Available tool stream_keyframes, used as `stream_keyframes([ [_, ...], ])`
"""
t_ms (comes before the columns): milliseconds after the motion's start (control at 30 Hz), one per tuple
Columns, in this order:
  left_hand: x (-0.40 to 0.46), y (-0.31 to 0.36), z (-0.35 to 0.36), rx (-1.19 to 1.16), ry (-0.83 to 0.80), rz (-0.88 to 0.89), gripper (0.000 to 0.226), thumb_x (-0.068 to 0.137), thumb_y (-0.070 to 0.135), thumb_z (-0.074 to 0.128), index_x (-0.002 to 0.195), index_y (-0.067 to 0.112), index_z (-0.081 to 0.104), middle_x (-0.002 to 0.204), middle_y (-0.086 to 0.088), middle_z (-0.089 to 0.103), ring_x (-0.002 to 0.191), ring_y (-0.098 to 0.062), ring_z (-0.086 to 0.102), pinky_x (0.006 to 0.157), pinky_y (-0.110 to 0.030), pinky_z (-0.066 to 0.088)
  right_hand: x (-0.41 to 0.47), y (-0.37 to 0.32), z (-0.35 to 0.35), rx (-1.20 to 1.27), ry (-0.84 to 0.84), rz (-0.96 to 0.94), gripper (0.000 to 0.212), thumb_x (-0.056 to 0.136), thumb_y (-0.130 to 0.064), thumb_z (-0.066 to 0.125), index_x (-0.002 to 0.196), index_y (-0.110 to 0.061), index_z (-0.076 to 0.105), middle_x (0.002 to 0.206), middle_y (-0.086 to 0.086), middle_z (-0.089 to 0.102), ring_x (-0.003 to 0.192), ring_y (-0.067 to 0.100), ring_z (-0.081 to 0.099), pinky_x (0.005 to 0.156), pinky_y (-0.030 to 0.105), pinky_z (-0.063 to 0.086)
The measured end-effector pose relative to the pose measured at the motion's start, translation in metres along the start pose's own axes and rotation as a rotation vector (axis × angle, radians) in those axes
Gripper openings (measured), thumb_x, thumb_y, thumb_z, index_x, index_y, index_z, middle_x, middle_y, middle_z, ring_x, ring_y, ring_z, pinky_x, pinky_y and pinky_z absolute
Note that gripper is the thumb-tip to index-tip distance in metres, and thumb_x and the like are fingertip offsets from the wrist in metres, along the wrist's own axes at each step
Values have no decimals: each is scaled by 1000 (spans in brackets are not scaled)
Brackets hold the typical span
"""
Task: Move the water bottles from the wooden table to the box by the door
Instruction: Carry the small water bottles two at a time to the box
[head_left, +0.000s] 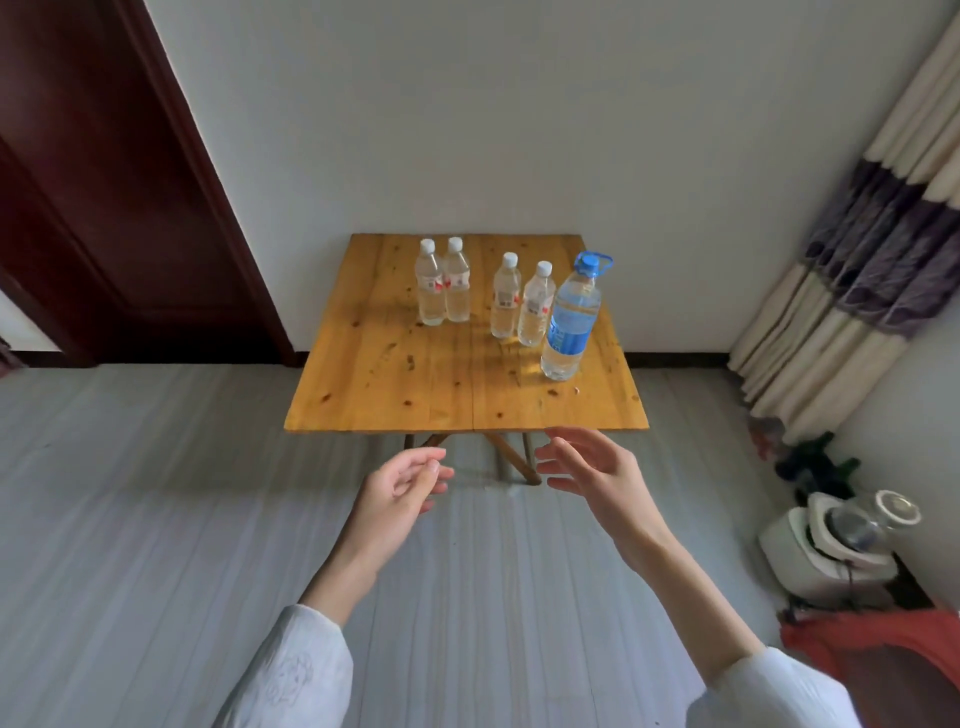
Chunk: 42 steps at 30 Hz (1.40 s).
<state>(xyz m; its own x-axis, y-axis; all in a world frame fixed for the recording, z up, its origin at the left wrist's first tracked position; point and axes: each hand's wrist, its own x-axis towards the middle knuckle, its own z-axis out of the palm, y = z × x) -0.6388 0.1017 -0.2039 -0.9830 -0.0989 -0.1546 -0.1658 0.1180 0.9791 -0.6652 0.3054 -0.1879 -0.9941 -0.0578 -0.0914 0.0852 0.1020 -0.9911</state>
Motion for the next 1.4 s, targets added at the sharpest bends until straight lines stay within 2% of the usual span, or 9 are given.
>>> stream_keyframes([
  [367, 243, -4, -35, 36, -145, -47, 20, 94, 17, 45, 107, 19, 60, 100, 0, 68, 93, -11, 63, 82, -27, 51, 220, 7, 43, -20, 181, 91, 23, 91, -22, 50, 110, -12, 59, 92, 4, 69, 87, 16, 66, 73, 25, 54],
  [500, 332, 14, -44, 125, -224, 2, 21, 94, 21, 44, 112, 22, 56, 110, 0, 64, 98, -7, 60, 85, -24, 48, 290, 3, 58, -41, 275, 110, 27, 91, -25, 50, 114, -14, 57, 100, 6, 67, 88, 15, 65, 62, 17, 50],
  [567, 368, 21, -40, 166, -265, 4, 27, 94, 25, 44, 119, 21, 53, 118, 0, 61, 105, -9, 56, 90, -24, 45, 320, 2, 59, -89, 324, 134, 31, 90, -29, 49, 120, -19, 53, 107, 3, 64, 93, 16, 64, 60, 20, 49],
  [733, 442, 21, -14, 246, -360, 11, 40, 94, 29, 45, 132, 19, 43, 132, -2, 51, 112, -9, 48, 90, -21, 37, 392, 10, 55, -234, 388, 162, 44, 92, -28, 47, 133, -15, 40, 121, 5, 56, 103, 17, 55, 72, 24, 47],
  [800, 471, 19, 0, 277, -368, 20, 42, 94, 28, 45, 134, 18, 40, 136, -3, 48, 118, -12, 46, 93, -22, 36, 421, 16, 50, -338, 412, 175, 47, 93, -25, 46, 136, -11, 35, 132, 10, 51, 115, 21, 51, 89, 32, 46],
  [900, 512, 16, 22, 319, -384, 40, 44, 94, 29, 44, 137, 20, 36, 142, 0, 42, 127, -14, 41, 97, -24, 34, 463, 24, 40, -463, 443, 196, 48, 94, -15, 41, 139, -7, 27, 144, 15, 37, 132, 27, 36, 107, 38, 31],
  [1067, 570, 8, 57, 351, -393, 32, 51, 93, 29, 46, 141, 27, 28, 149, 5, 33, 136, -15, 32, 110, -32, 30, 520, 43, 25, -524, 467, 248, 56, 92, 0, 33, 143, -3, 10, 153, 17, 14, 141, 28, 14, 113, 34, 15],
  [1200, 597, -2, 81, 413, -414, 29, 58, 91, 28, 50, 142, 24, 24, 151, 2, 31, 138, -15, 28, 109, -28, 25, 541, 65, 17, -525, 428, 317, 53, 93, -8, 38, 141, -1, 16, 146, 20, 28, 133, 32, 29, 107, 33, 25],
  [1400, 619, -15, 104, 504, -410, 136, 52, 87, 27, 57, 135, 25, 36, 143, 3, 42, 131, -15, 37, 101, -21, 27, 553, 89, 14, -549, 471, 310, 55, 91, -17, 47, 140, -5, 24, 138, 20, 43, 124, 34, 42, 100, 39, 36],
])
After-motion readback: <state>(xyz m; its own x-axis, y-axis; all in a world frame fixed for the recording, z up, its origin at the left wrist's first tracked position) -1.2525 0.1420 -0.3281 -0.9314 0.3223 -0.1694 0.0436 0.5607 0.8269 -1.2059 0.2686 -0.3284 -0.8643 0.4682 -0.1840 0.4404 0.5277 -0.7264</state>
